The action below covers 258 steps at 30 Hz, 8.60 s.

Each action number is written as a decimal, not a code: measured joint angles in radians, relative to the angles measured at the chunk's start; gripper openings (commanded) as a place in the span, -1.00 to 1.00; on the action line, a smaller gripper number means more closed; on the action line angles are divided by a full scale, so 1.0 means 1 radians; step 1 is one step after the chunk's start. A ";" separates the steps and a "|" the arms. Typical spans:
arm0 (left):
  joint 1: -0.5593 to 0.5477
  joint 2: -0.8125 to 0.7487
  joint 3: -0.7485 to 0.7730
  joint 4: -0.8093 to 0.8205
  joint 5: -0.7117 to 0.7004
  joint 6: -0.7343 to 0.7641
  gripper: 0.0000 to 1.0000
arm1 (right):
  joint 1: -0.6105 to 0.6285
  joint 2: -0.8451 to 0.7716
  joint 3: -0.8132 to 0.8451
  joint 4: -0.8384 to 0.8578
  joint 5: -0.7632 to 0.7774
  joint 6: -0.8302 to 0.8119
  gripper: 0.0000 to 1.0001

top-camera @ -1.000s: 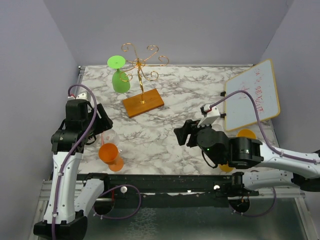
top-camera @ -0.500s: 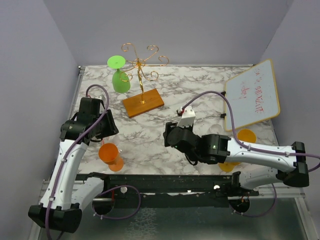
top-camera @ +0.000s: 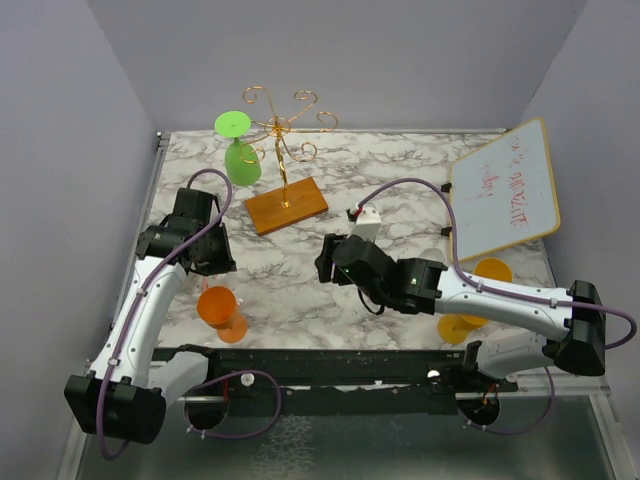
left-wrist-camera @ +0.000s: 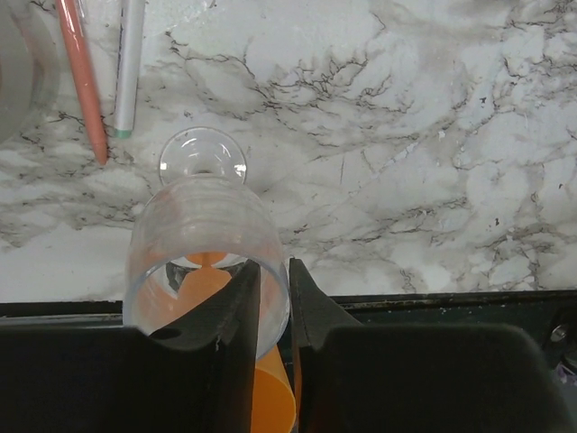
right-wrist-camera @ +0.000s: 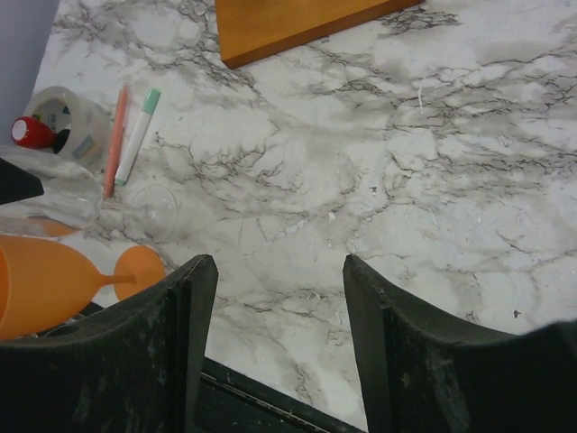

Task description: Place the wine glass upside down on the wine glass rack

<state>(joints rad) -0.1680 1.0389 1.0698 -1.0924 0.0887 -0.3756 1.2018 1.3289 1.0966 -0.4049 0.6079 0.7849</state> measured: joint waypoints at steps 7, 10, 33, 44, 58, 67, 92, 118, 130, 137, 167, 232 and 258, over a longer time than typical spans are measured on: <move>-0.014 0.025 0.001 0.002 0.018 0.022 -1.00 | -0.010 0.000 -0.008 0.047 -0.021 0.019 0.28; -0.022 0.025 0.008 0.002 0.029 0.032 -1.00 | -0.019 0.000 -0.010 0.050 -0.031 0.035 0.28; -0.090 -0.190 -0.210 0.592 0.341 -0.236 -1.00 | -0.275 0.012 -0.177 0.313 -0.441 0.668 0.28; -0.112 -0.330 -0.404 0.902 0.341 -0.279 -1.00 | -0.287 0.072 -0.184 0.378 -0.443 0.929 0.18; -0.116 -0.410 -0.512 1.106 0.350 -0.325 -1.00 | -0.288 0.210 -0.067 0.449 -0.467 1.025 0.02; -0.116 -0.432 -0.546 1.157 0.386 -0.339 -1.00 | -0.292 0.252 -0.005 0.448 -0.452 1.050 -0.26; -0.116 -0.498 -0.571 1.144 0.364 -0.354 0.40 | -0.312 0.246 -0.064 0.567 -0.408 0.947 -0.99; -0.118 -0.408 -0.241 0.831 0.262 -0.283 0.98 | -0.672 -0.082 -0.388 1.158 -0.703 -0.105 -0.99; -0.118 -0.333 -0.048 0.660 0.158 -0.221 0.98 | -0.720 0.093 -0.040 1.027 -0.900 -0.475 -0.99; -0.118 -0.322 0.026 0.624 0.105 -0.195 0.98 | -0.737 0.248 0.097 0.957 -0.884 -0.573 -0.99; -0.118 -0.185 0.134 0.588 0.023 -0.172 0.98 | -0.837 0.742 0.630 0.845 -1.426 -0.777 -0.99; -0.118 -0.113 0.133 0.585 -0.048 -0.083 0.98 | -0.800 0.669 0.495 1.033 -1.674 -0.642 -0.99; -0.118 -0.143 0.092 0.580 -0.047 -0.074 0.98 | -0.797 0.576 0.306 1.189 -1.341 -0.629 -0.91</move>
<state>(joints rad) -0.2859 0.8955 1.1618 -0.5121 0.0414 -0.4496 0.4046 1.9053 1.4029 0.7845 -0.7330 0.1562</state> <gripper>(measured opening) 0.988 0.053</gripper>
